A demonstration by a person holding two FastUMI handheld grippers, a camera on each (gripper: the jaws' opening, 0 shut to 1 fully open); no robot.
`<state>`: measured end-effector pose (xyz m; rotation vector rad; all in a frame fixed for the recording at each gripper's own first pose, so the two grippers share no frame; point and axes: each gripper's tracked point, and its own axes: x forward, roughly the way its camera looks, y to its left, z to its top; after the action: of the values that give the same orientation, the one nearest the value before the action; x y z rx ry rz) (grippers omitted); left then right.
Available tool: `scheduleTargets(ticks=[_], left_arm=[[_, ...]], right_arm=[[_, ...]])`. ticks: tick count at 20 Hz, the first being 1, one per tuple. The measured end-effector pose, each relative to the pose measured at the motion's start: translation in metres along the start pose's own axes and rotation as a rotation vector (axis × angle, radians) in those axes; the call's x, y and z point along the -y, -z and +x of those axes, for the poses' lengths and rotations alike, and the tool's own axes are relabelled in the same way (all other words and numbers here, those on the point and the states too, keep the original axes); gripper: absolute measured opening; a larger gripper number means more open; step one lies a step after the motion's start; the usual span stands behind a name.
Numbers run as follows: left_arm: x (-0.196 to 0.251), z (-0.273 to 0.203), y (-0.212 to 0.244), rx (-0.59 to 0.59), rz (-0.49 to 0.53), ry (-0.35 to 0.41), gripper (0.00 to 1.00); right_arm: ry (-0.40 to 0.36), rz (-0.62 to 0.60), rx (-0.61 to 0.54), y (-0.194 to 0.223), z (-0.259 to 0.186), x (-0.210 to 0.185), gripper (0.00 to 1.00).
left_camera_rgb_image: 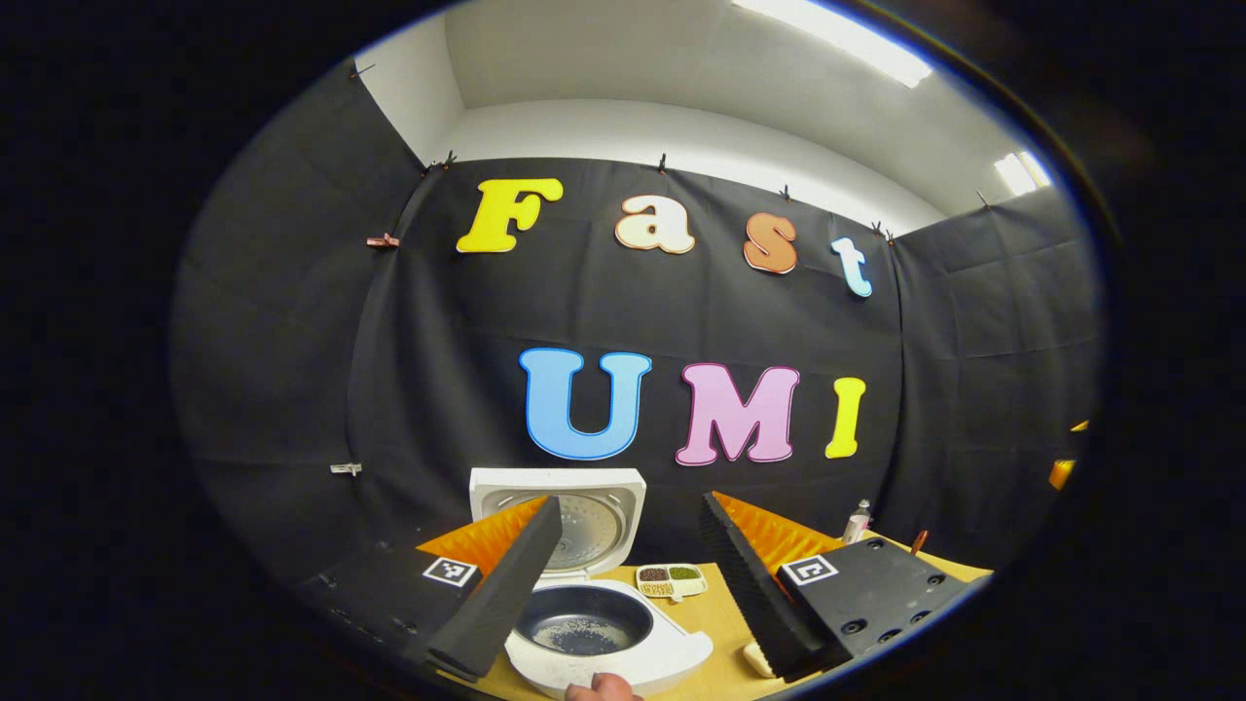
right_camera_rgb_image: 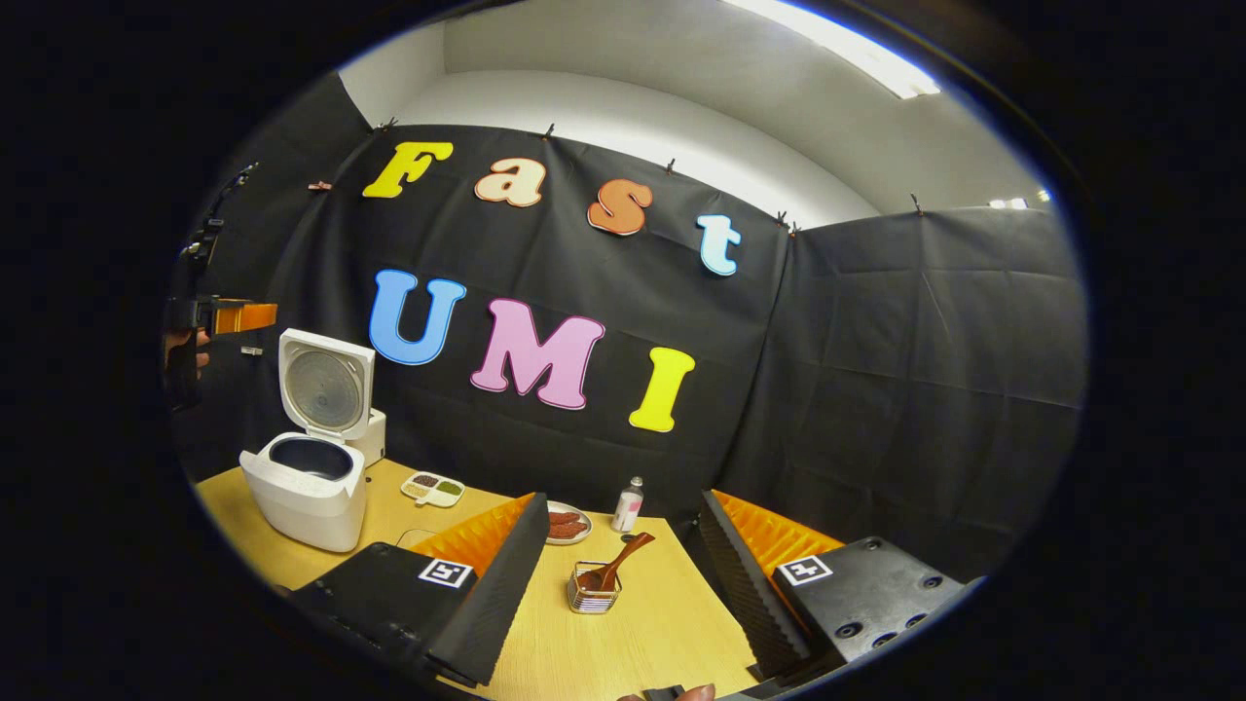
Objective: Close the left gripper, press the button to open the rice cooker; take a wooden spoon from the chopstick holder with the right hand, scoop a spoonful of rice and pour it into the rice cooker, then put the wooden spoon back into the chopstick holder.
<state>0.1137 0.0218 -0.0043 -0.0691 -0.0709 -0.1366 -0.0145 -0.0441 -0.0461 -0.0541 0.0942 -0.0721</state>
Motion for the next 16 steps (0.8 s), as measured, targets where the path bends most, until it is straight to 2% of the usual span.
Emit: scheduleTargets(ticks=[5, 9, 13, 16], left_arm=[[0.009, -0.051, 0.007, -0.033, -0.035, -0.046, 0.98], [0.021, -0.082, 0.003, -0.023, -0.053, -0.070, 0.95], [0.028, -0.101, 0.016, -0.069, -0.030, -0.140, 0.95], [0.043, -0.111, 0.027, -0.110, -0.074, -0.165, 0.95]], right_arm=[[-0.072, 0.058, -0.035, 0.023, 0.029, 0.001, 0.98], [-0.149, 0.141, -0.093, 0.058, 0.060, 0.004, 0.98], [-0.171, 0.224, -0.128, 0.095, 0.100, 0.019, 0.98], [-0.187, 0.245, -0.157, 0.131, 0.131, 0.028, 0.98]])
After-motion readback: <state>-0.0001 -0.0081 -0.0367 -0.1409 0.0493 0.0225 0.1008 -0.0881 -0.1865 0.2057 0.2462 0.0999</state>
